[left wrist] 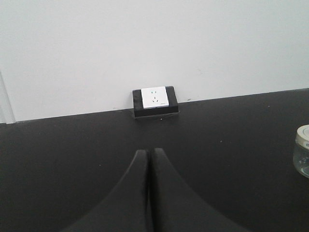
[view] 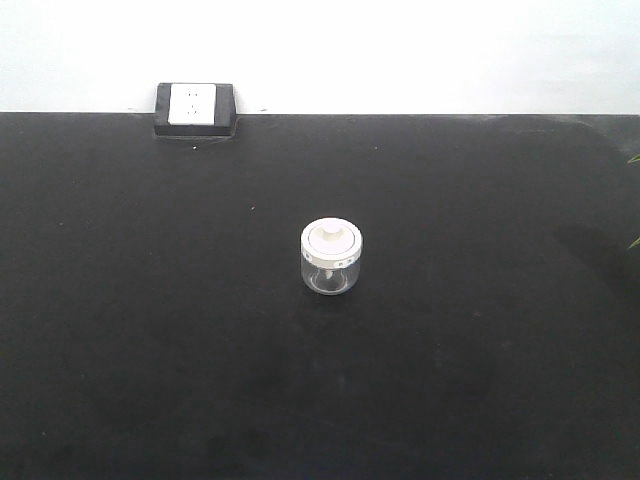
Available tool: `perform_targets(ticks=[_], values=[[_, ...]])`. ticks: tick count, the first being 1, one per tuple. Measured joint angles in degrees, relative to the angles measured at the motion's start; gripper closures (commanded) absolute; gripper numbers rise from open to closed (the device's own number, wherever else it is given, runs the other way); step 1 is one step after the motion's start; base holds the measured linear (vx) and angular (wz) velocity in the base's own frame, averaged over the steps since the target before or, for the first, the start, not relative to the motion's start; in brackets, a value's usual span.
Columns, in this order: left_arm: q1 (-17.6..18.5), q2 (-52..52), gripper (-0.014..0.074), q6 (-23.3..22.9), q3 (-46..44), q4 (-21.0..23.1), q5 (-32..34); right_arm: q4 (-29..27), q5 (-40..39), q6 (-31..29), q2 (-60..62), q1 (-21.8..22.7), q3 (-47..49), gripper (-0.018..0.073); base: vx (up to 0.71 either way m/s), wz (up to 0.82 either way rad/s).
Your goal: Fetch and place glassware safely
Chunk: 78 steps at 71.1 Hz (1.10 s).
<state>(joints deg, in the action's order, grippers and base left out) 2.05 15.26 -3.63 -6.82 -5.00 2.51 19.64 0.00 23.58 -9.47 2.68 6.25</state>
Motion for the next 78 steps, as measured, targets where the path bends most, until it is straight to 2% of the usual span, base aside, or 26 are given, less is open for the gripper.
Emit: perform_targets(ticks=[36,46,69,78], values=[[0.0,0.0,0.0603,0.0,0.0,0.0,-0.84,0.0,0.0,0.0,0.0,0.0,0.0,0.0563,0.0,0.0],[0.0,-1.35,0.0603,0.0,0.0,0.0,-5.75,0.0,0.0,0.0,0.0,0.0,0.0,0.0563,0.0,0.0],[0.0,-10.75,0.0603,0.0,0.0,1.06,-22.3,0.0,0.0,0.0,0.0,0.0,0.0,0.0563,0.0,0.0],[0.0,-14.34,0.0603,0.0,1.87,1.23,-22.92,0.0,0.0,0.0,0.0,0.0,0.0,0.0563,0.0,0.0]])
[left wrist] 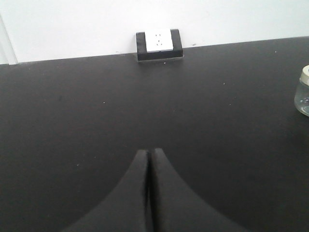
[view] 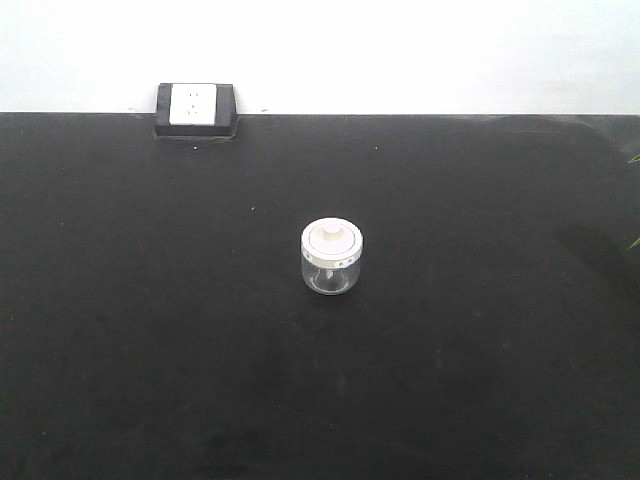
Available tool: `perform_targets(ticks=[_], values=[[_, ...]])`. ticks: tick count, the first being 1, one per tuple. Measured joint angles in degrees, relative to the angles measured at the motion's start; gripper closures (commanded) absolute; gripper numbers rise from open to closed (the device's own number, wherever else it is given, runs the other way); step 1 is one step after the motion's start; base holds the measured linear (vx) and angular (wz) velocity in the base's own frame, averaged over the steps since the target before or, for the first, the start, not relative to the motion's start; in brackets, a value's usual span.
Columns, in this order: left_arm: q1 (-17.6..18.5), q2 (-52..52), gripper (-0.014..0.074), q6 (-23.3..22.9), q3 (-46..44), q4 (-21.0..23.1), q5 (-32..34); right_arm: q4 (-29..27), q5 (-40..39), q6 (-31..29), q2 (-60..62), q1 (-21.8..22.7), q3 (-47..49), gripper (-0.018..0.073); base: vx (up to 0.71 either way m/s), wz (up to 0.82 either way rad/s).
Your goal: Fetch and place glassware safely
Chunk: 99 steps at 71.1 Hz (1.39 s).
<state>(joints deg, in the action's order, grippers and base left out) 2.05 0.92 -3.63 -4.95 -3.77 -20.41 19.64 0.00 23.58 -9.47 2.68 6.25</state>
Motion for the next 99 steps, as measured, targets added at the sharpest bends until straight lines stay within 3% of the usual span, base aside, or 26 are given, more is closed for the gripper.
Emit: perform_targets(ticks=[22,99], values=[[0.0,-1.58,0.0603,0.05,6.43,0.69,9.16,0.0,0.0,0.0,0.0,0.0,0.0,0.0563,0.0,0.0],[0.0,-1.58,0.0603,0.16,6.63,1.82,10.06,0.0,0.0,0.0,0.0,0.0,0.0,0.0563,0.0,0.0]])
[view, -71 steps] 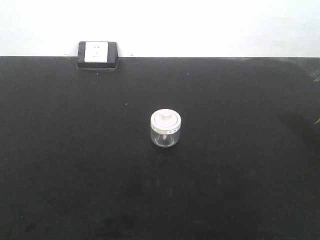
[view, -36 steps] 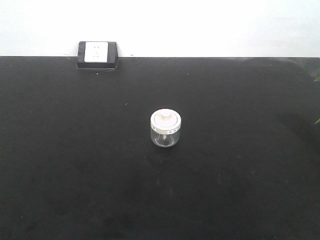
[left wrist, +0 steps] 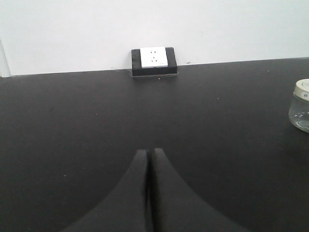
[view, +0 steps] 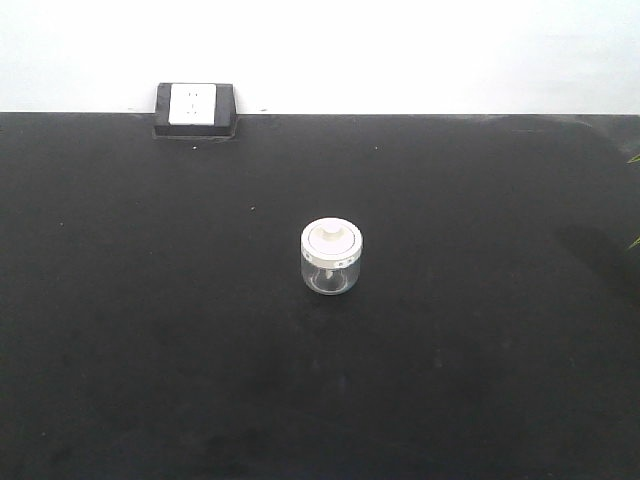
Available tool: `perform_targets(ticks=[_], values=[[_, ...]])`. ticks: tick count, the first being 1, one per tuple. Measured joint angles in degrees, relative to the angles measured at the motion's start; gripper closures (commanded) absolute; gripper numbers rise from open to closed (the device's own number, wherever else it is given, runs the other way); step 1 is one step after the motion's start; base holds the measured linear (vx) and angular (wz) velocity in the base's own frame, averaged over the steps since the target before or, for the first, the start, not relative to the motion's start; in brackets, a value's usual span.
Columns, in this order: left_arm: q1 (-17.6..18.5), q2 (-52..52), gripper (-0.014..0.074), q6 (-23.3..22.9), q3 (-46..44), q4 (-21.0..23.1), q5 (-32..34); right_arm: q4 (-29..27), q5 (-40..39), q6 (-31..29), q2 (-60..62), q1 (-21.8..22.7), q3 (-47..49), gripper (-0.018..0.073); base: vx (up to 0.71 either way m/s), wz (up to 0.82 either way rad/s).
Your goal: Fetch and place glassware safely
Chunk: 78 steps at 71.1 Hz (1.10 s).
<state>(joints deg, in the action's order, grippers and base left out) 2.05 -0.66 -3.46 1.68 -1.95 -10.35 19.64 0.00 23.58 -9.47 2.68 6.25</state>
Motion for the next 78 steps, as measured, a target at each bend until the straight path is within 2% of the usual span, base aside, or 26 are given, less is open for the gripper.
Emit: perform_targets(ticks=[49,55,60,71,78], values=[[0.0,0.0,0.0603,0.0,0.0,0.0,0.0,0.0,0.0,0.0,0.0,0.0,-0.13,0.0563,0.0,0.0],[0.0,0.0,0.0603,0.0,0.0,0.0,0.0,-0.39,0.0,-1.36,0.0,0.0,-0.85,0.0563,0.0,0.0],[0.0,0.0,0.0603,0.0,0.0,0.0,0.0,-2.25,0.0,-3.8,0.0,0.0,-2.16,0.0563,0.0,0.0],[0.0,0.0,0.0603,0.0,0.0,0.0,0.0,-12.9,0.0,-13.08,1.38,0.0,-5.37,0.0563,0.0,0.0],[0.0,0.0,0.0603,0.0,0.0,0.0,0.0,-17.15,0.48,-18.35,4.31,0.0,-7.2,0.0563,0.0,0.0]])
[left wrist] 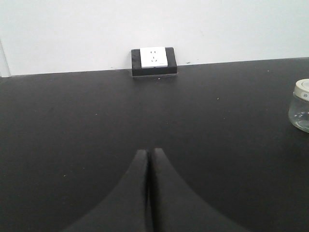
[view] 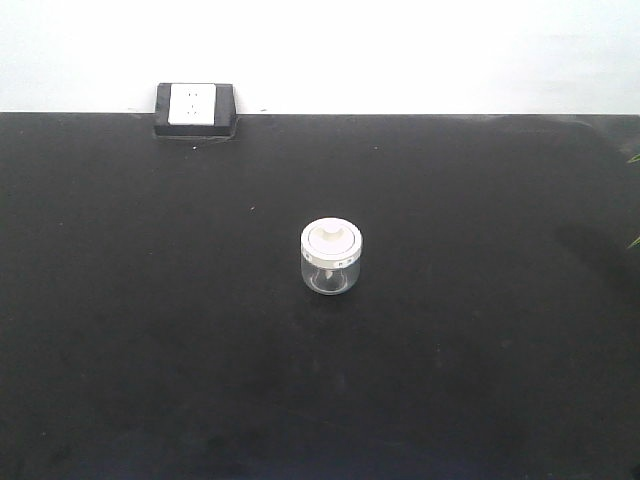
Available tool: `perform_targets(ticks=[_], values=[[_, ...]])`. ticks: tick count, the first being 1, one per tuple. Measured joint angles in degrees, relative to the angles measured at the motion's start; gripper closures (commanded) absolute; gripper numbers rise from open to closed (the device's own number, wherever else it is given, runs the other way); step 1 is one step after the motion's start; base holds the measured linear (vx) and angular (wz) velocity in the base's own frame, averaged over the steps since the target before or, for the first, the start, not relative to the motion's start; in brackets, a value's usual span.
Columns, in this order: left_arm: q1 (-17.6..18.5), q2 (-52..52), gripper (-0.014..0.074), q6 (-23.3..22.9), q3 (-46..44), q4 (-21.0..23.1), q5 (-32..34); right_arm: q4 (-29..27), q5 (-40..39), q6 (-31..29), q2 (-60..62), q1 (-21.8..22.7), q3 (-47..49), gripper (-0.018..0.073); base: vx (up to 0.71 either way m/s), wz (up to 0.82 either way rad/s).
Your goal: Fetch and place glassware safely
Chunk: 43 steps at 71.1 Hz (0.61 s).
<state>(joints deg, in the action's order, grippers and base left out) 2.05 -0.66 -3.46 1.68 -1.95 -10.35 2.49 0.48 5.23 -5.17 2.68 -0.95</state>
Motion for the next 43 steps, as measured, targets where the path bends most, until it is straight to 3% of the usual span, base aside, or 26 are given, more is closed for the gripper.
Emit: perform_targets(ticks=[13,26,43], values=[[0.0,0.0,0.0603,0.0,0.0,0.0,0.0,-1.9,1.52,-2.42,5.52,0.0,-0.62,0.0563,0.0,0.0],[0.0,0.0,0.0603,0.0,0.0,0.0,0.02,-1.94,7.54,-3.76,5.68,0.0,-0.62,0.0563,0.0,0.0],[0.0,0.0,0.0603,0.0,0.0,0.02,0.02,-1.94,8.46,-4.08,5.68,0.0,-0.62,0.0563,0.0,0.0]])
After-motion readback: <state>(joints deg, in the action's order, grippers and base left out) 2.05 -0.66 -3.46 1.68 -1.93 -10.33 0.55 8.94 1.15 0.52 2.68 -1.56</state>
